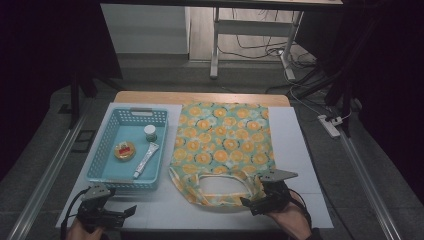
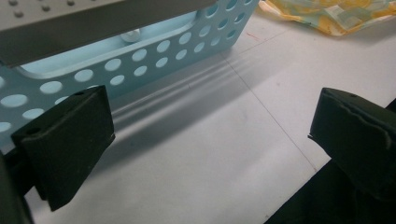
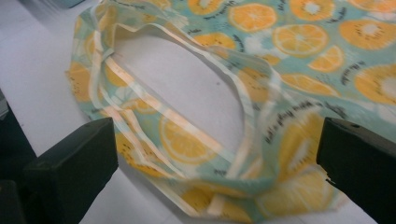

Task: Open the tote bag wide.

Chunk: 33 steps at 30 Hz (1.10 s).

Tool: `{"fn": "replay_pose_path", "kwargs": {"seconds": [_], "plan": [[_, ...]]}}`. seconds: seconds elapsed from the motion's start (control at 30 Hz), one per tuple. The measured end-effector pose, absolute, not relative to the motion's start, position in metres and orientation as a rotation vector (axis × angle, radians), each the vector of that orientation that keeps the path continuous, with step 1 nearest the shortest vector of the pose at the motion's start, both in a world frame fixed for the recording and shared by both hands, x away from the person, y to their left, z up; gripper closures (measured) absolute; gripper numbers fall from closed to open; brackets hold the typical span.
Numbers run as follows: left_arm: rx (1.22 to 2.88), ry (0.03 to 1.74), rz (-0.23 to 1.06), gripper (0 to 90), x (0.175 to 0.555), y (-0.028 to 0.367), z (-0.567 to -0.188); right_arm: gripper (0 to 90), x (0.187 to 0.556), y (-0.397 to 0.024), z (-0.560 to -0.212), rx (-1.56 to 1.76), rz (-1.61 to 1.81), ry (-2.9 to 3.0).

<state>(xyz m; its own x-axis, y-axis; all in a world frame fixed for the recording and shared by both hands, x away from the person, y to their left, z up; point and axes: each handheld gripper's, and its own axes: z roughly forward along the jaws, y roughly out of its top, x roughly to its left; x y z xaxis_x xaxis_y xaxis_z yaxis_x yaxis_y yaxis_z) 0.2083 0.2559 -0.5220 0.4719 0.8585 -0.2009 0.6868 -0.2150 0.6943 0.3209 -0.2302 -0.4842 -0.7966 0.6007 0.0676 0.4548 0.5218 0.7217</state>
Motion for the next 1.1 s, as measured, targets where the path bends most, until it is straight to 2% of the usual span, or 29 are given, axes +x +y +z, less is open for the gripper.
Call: {"fn": "replay_pose_path", "kwargs": {"seconds": [0.47, 0.57, 0.6, 0.63, 0.73, 0.77, 0.83, 0.87, 0.9, 0.93, 0.97, 1.0, 1.1], "plan": [[1.976, 1.281, 0.289, 0.0, 0.208, 0.256, -0.522, 0.0, 0.323, -0.193, -0.492, 0.779, 1.089, 2.698], [1.977, 1.28, 0.289, 0.0, 0.208, 0.256, -0.522, 3.8, 0.322, -0.188, -0.494, 0.752, 1.071, 2.722], [1.977, 1.28, 0.289, 0.0, 0.208, 0.256, -0.522, 7.0, 0.322, -0.186, -0.496, 0.727, 1.066, 2.742], [1.978, 1.28, 0.29, 0.0, 0.208, 0.256, -0.522, 15.7, 0.322, -0.182, -0.499, 0.696, 1.052, 2.775], [1.98, 1.278, 0.29, 0.0, 0.208, 0.256, -0.522, 31.4, 0.32, -0.178, -0.502, 0.632, 1.019, 2.823], [1.98, 1.278, 0.29, 0.0, 0.208, 0.256, -0.522, 31.4, 0.32, -0.178, -0.502, 0.632, 1.019, 2.823], [1.982, 1.276, 0.289, 0.0, 0.208, 0.256, -0.522, 47.9, 0.319, -0.176, -0.503, 0.585, 1.008, 2.875], [1.982, 1.276, 0.289, 0.0, 0.209, 0.255, -0.522, 63.8, 0.319, -0.174, -0.504, 0.563, 1.006, 2.91], [1.985, 1.275, 0.288, 0.0, 0.209, 0.255, -0.522, 68.8, 0.319, -0.174, -0.503, 0.551, 1.018, 2.92], [1.985, 1.275, 0.288, 0.0, 0.209, 0.255, -0.522, 68.8, 0.319, -0.174, -0.503, 0.551, 1.018, 2.92], [1.985, 1.275, 0.288, 0.0, 0.209, 0.255, -0.522, 79.7, 0.318, -0.173, -0.501, 0.536, 1.023, 2.924], [1.985, 1.275, 0.288, 0.0, 0.209, 0.255, -0.522, 83.9, 0.317, -0.173, -0.5, 0.526, 1.027, 2.92], [1.985, 1.275, 0.287, 0.0, 0.209, 0.255, -0.522, 88.7, 0.318, -0.174, -0.493, 0.536, 1.048, 2.904]]}}
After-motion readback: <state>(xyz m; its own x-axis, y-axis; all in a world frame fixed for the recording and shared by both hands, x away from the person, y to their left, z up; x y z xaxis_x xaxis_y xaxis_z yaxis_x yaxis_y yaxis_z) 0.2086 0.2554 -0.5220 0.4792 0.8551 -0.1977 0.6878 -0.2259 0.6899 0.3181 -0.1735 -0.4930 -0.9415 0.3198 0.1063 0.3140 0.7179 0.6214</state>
